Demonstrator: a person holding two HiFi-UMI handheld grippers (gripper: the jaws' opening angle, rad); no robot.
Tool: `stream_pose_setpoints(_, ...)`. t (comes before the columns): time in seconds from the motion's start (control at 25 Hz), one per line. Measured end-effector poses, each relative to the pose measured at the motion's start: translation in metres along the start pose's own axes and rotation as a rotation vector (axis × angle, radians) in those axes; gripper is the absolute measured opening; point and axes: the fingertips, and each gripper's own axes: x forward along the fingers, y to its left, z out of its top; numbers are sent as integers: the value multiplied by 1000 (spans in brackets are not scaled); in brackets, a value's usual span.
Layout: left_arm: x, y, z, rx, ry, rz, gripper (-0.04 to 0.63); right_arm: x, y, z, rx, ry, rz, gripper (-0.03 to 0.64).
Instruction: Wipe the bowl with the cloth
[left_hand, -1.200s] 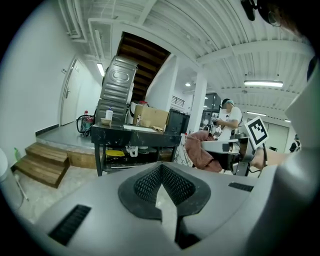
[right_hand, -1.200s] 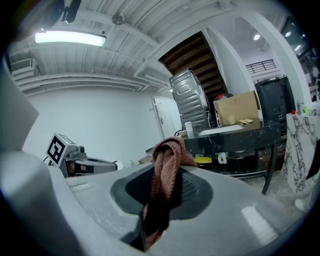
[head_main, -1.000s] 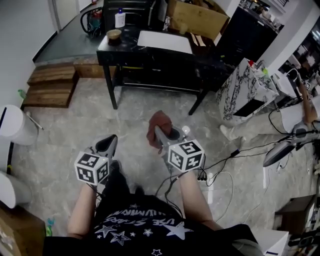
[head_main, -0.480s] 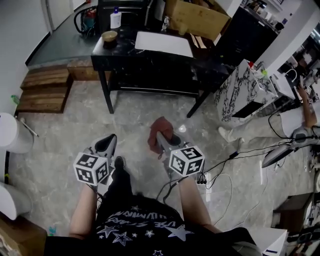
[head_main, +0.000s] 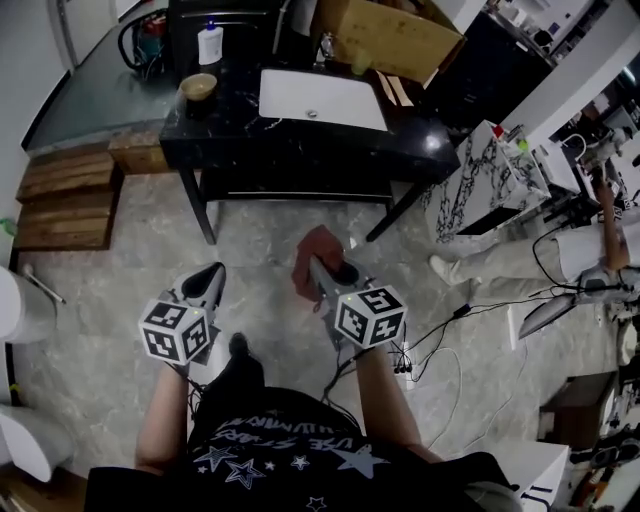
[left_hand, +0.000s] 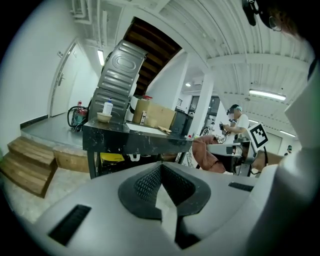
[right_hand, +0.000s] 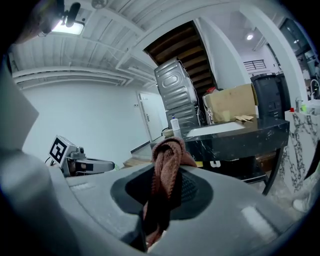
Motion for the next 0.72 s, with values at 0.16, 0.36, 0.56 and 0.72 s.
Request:
stream_pose_setpoints(0.16,22,33,18,-2,14,-13,8,41,-9,17,11,7,-12,69)
stream_pose_setpoints(0.36,40,77,35,-17,21,-17,8,94,-14,31,12,23,-15,69)
stream_pose_setpoints(0.56,55,122,51,-36,29,-17,8,138,-18,43,28,31,-29,69)
stream_pose_setpoints(0.72,69,145,65,-37,22,-24,8,159,-23,55,21,34,-36,69)
